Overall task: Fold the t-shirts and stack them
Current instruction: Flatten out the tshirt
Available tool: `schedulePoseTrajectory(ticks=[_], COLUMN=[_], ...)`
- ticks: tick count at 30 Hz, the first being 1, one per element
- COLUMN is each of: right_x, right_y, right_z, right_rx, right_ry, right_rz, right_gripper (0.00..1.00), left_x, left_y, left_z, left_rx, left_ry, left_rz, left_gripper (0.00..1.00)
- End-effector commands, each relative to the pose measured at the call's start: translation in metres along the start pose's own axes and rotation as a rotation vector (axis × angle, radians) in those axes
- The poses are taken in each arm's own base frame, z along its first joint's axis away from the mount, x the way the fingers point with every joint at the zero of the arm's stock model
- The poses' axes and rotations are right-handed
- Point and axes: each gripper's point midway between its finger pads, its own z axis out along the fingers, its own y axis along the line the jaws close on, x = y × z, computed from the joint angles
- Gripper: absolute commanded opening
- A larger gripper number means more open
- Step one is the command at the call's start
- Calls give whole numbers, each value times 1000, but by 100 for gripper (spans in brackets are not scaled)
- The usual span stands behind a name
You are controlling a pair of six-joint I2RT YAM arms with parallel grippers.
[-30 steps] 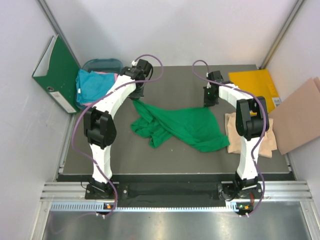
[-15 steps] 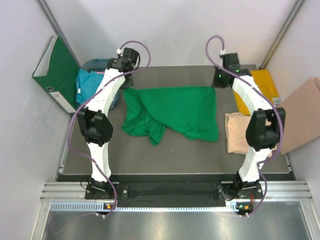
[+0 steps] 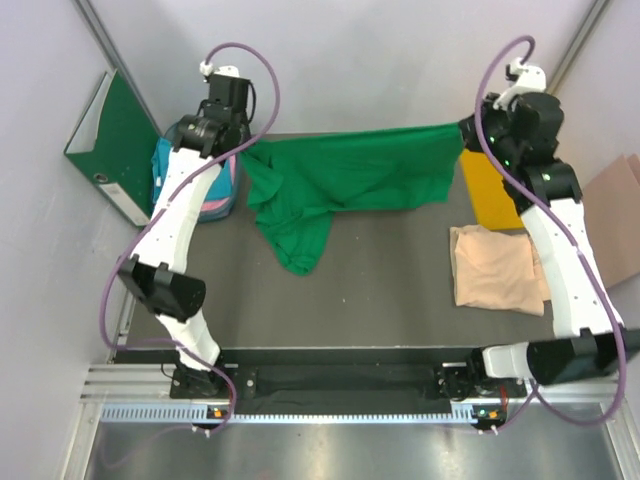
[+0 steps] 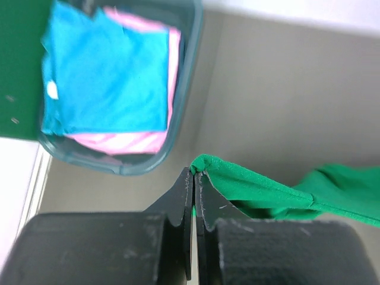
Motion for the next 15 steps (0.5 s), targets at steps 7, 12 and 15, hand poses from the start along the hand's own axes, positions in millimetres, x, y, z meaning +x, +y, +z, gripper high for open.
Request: schedulePoseTrajectory(ticks=[7,12,15], right_x=[-50,-61,-79], right_y=[1,12,15], right_z=[-102,-155,-194], right_rx=[-2,-49,-42], right_ry=[-227,-273,-320], right_rz=[-59,-93,-124], right_gripper=[0,0,0], left_x=[-88,-87,-92], left_y=[35,43,62], left_z=[-119,-158,-199], left_rx=[121,183,195], left_ry=[-373,-410,-478], left_rz=[-55,-50,-69], left_gripper=[0,0,0])
